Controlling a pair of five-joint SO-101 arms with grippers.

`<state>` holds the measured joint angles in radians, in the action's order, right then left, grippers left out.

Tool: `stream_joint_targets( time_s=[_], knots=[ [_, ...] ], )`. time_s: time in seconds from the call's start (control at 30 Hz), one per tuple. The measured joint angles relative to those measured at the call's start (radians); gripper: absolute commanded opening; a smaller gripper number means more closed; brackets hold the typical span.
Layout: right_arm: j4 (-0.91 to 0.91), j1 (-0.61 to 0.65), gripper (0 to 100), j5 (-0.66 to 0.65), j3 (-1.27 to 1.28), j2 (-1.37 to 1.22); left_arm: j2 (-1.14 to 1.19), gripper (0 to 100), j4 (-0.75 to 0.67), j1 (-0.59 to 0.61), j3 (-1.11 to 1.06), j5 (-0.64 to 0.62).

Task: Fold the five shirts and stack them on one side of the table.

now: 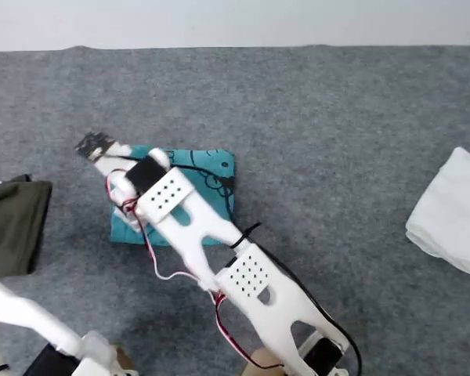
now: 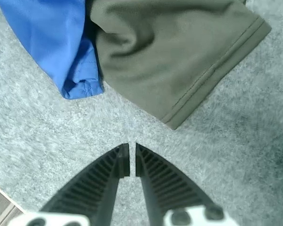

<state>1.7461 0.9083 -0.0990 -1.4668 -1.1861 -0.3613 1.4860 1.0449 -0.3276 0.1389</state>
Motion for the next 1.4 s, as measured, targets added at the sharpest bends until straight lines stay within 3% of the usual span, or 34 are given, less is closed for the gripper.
stream_joint_targets(
  time_s=[0.2,0.47,0.7,0.93,1.13,1.4],
  knots=[
    [-0.069,0.035,2.0,-0.040,0.000,0.000,0.000,3,0.000,0.000,-0.009,0.000],
    [-0.103,0.066,24.9,-0.064,-0.008,0.000,0.000,3,-0.017,0.000,-0.009,0.000],
    [-0.103,0.032,17.7,-0.040,-0.058,0.106,0.000,3,-0.023,0.000,-0.009,0.000],
    [-0.029,-0.041,0.6,-0.040,-0.058,0.121,0.000,3,-0.029,0.000,-0.009,0.000],
    [-0.006,-0.031,1.0,-0.040,-0.058,0.072,0.000,3,-0.035,0.000,-0.009,0.000],
    [-0.008,0.106,1.0,-0.040,-0.058,-0.035,0.000,3,-0.035,0.000,-0.009,0.000]
  ],
)
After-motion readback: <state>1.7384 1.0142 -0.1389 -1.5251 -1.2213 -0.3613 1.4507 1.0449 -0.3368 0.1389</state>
